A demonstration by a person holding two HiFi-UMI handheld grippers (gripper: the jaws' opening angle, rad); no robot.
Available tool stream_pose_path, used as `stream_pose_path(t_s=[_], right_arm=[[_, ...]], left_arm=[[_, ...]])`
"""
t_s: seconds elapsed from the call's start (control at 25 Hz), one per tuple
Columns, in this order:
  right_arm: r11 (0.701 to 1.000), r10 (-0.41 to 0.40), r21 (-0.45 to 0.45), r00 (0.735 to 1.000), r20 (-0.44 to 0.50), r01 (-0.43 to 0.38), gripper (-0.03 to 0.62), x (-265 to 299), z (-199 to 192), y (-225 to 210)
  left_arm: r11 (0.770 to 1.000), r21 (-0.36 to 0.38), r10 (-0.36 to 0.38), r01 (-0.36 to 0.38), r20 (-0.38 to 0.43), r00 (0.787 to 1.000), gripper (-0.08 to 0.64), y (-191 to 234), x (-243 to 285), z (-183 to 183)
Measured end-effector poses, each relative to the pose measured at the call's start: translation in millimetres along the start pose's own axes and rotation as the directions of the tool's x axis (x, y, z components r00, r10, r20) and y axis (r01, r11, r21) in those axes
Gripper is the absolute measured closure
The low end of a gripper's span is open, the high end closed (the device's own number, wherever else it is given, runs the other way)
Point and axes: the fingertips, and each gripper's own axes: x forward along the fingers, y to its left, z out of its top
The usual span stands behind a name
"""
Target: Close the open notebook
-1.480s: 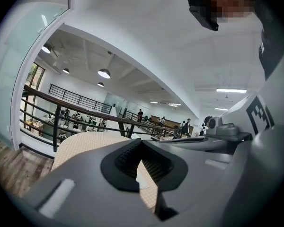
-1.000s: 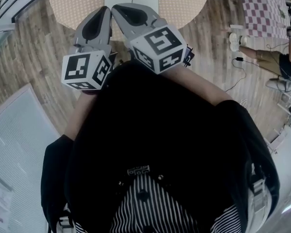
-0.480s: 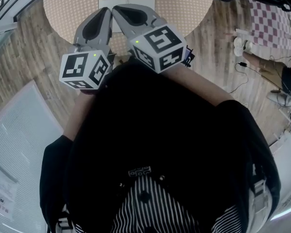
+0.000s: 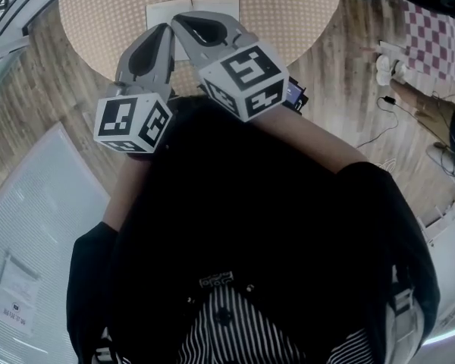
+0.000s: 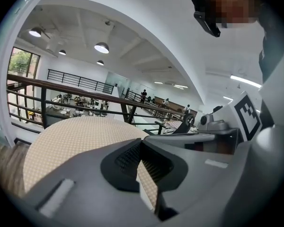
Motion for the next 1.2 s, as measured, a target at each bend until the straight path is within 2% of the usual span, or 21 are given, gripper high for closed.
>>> stream_pose_path(t_s=[0.2, 0.36, 0.48, 0.6, 0.8, 1.04, 1.2], right_arm=[[1.0, -0.013, 0.025, 1.0, 0.002, 0.013, 0.592, 4.8, -4.8, -0.5], [0.998, -0.063, 0.004, 0.998, -0.002, 0.063, 0.592, 5.5, 2.3, -11.7], [0.992, -0.125, 0.022, 0.992, 0.006, 0.125, 0.591, 2.2, 10.4, -32.1], [0.984, -0.173, 0.036, 0.985, 0.008, 0.172, 0.592, 3.1, 17.9, -44.8], [0.971, -0.229, 0.065, 0.973, 0.012, 0.228, 0.592, 15.0, 20.6, -55.1], [0.961, -0.256, 0.101, 0.967, -0.015, 0.256, 0.592, 25.8, 12.1, -67.8], [0.956, -0.269, 0.116, 0.963, -0.018, 0.27, 0.592, 32.7, 6.8, -72.9]], left_arm=[[1.0, -0.005, -0.017, 0.017, -0.025, 1.0, 0.572, 5.3, 1.7, -5.2], [0.996, 0.0, -0.084, 0.084, -0.021, 0.996, 0.572, 4.2, 14.8, 0.5], [0.99, 0.008, -0.141, 0.142, -0.036, 0.989, 0.572, -2.8, 34.9, 7.3], [0.978, -0.021, -0.206, 0.205, -0.053, 0.977, 0.572, -3.3, 49.5, 12.9], [0.966, -0.002, -0.26, 0.26, -0.084, 0.962, 0.572, 6.3, 61.7, 16.2], [0.958, -0.046, -0.288, 0.284, -0.112, 0.951, 0.572, 15.7, 76.1, 6.6], [0.956, -0.049, -0.294, 0.29, -0.122, 0.948, 0.572, 22.0, 82.1, 0.8]])
